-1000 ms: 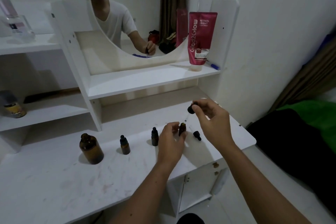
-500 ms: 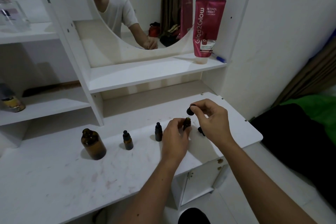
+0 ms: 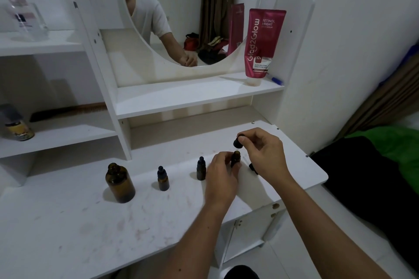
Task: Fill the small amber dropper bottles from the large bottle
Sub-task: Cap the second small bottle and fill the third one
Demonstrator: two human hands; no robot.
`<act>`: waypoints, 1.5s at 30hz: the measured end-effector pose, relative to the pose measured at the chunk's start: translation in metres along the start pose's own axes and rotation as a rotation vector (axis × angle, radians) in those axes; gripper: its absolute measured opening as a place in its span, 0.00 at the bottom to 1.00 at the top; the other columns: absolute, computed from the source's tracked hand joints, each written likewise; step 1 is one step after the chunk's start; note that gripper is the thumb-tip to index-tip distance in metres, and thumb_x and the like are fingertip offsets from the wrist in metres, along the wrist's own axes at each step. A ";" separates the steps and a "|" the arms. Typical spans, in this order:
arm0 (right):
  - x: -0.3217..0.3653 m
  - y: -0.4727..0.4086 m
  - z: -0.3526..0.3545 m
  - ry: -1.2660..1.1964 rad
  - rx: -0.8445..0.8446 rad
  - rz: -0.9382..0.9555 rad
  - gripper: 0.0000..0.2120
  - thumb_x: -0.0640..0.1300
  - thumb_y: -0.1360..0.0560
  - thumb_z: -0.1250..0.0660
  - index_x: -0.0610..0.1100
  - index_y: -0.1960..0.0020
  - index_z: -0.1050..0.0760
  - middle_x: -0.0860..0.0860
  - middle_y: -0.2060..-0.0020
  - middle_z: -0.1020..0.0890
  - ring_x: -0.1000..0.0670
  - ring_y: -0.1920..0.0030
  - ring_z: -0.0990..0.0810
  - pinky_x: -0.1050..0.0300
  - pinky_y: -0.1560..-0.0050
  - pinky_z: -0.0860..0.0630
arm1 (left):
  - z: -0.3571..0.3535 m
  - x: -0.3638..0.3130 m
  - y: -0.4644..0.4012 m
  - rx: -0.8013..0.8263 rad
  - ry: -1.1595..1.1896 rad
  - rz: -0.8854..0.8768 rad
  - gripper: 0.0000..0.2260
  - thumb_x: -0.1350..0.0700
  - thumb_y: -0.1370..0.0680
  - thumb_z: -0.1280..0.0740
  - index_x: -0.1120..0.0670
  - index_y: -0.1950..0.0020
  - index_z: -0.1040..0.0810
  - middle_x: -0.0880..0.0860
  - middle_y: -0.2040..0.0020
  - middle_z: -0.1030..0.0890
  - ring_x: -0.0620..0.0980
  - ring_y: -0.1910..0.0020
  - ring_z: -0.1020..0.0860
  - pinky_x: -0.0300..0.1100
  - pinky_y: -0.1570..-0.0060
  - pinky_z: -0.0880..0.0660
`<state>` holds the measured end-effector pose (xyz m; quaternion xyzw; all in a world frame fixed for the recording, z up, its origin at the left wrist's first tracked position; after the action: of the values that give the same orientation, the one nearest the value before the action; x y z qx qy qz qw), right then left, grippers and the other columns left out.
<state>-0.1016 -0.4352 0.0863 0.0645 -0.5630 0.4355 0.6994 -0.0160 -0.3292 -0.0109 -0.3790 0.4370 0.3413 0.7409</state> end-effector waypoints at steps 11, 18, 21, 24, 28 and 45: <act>0.018 0.004 0.009 -0.033 -0.060 0.036 0.07 0.38 0.19 0.29 0.45 0.43 0.15 0.54 0.55 0.11 0.54 0.50 0.11 0.52 0.40 0.16 | 0.000 -0.002 0.006 0.044 -0.044 0.038 0.18 0.52 0.18 0.31 0.53 0.30 0.25 0.48 0.35 0.22 0.46 0.35 0.24 0.44 0.32 0.27; 0.051 0.005 0.024 -0.031 -0.141 0.118 0.07 0.41 0.19 0.27 0.47 0.42 0.15 0.57 0.54 0.11 0.54 0.49 0.11 0.54 0.40 0.16 | 0.011 -0.005 0.025 0.113 -0.036 0.058 0.25 0.54 0.20 0.28 0.53 0.25 0.31 0.47 0.30 0.26 0.44 0.30 0.28 0.37 0.30 0.33; 0.066 0.010 0.022 -0.042 -0.138 0.146 0.07 0.41 0.19 0.27 0.48 0.43 0.15 0.59 0.53 0.12 0.55 0.49 0.12 0.56 0.41 0.16 | 0.019 -0.002 0.038 0.148 -0.033 0.082 0.26 0.51 0.21 0.27 0.49 0.25 0.31 0.43 0.30 0.26 0.42 0.31 0.28 0.40 0.28 0.32; 0.078 0.016 0.012 -0.113 -0.098 0.131 0.07 0.41 0.19 0.27 0.47 0.42 0.15 0.56 0.52 0.11 0.54 0.47 0.12 0.52 0.39 0.16 | 0.031 0.004 0.054 0.204 -0.034 0.108 0.26 0.48 0.23 0.25 0.43 0.27 0.30 0.37 0.33 0.26 0.37 0.34 0.28 0.39 0.30 0.31; 0.096 0.027 -0.019 -0.218 -0.019 0.122 0.07 0.41 0.19 0.28 0.48 0.42 0.16 0.56 0.53 0.11 0.57 0.51 0.12 0.63 0.48 0.16 | 0.064 0.019 0.074 0.241 0.053 0.186 0.23 0.46 0.25 0.24 0.38 0.31 0.27 0.34 0.36 0.22 0.35 0.36 0.24 0.37 0.33 0.28; 0.153 0.040 -0.149 -0.482 0.176 0.115 0.07 0.40 0.19 0.27 0.47 0.42 0.15 0.55 0.50 0.11 0.55 0.45 0.12 0.63 0.40 0.19 | 0.278 0.063 0.098 -0.265 0.052 0.246 0.15 0.50 0.26 0.22 0.46 0.42 0.21 0.45 0.49 0.16 0.44 0.50 0.17 0.43 0.47 0.18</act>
<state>-0.0217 -0.2425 0.1461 0.1949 -0.6760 0.4939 0.5110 0.0345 -0.0321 -0.0020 -0.4257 0.4505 0.4740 0.6254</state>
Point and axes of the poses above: each hand's wrist, its own y-axis away from the middle knuckle, its own z-axis out of the back of the hand, x = y × z, the point moved 7 cm from there along -y, towards the middle knuckle
